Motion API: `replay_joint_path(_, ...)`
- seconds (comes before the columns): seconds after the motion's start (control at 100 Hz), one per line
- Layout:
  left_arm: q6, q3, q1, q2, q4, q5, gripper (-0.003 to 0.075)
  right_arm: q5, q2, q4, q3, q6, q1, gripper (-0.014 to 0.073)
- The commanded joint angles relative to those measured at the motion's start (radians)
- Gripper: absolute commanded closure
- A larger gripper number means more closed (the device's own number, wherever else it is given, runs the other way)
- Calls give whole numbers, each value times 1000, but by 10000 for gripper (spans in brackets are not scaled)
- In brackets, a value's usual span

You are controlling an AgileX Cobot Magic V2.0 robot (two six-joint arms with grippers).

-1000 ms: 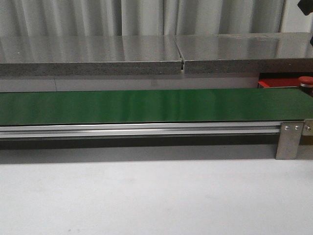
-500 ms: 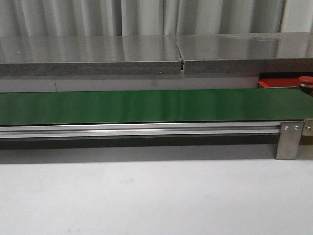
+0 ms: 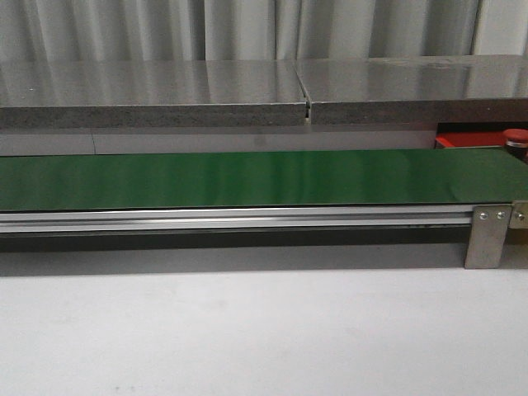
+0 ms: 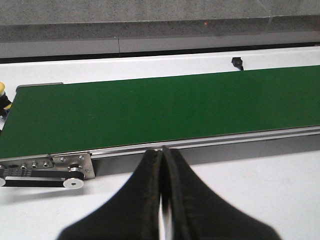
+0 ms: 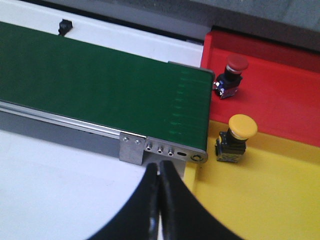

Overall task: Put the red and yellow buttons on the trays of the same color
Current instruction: 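Move the left gripper back over the buttons beside the belt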

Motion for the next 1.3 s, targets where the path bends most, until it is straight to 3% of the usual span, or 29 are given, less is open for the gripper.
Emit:
replay_joint_path(0.0,-5,-25,-8,7,-12,-74,739,-50,-72,-5,-7,-11,-1,661)
replay_joint_path(0.31,-7,-25,-8,20,-1,-74,740,23,-168,-4,9,-11,-1,661)
replay_joint_path(0.55,-74,-97,20,170,8,-74,739,36,-168,-4,9,-11,-1,661)
replay_joint_path(1.08,-95,-315,319,560,-12,-22,732,35,-168,-4,9,-11,-1,661)
replay_joint_path(1.18,-93,-336,379,610,-12,-4,634,35,-168,-4,9,-11,-1,661)
replay_joint_path(1.29,-91,-355,414,655,-11,-1,400,35,-168,-4,9,-11,-1,661)
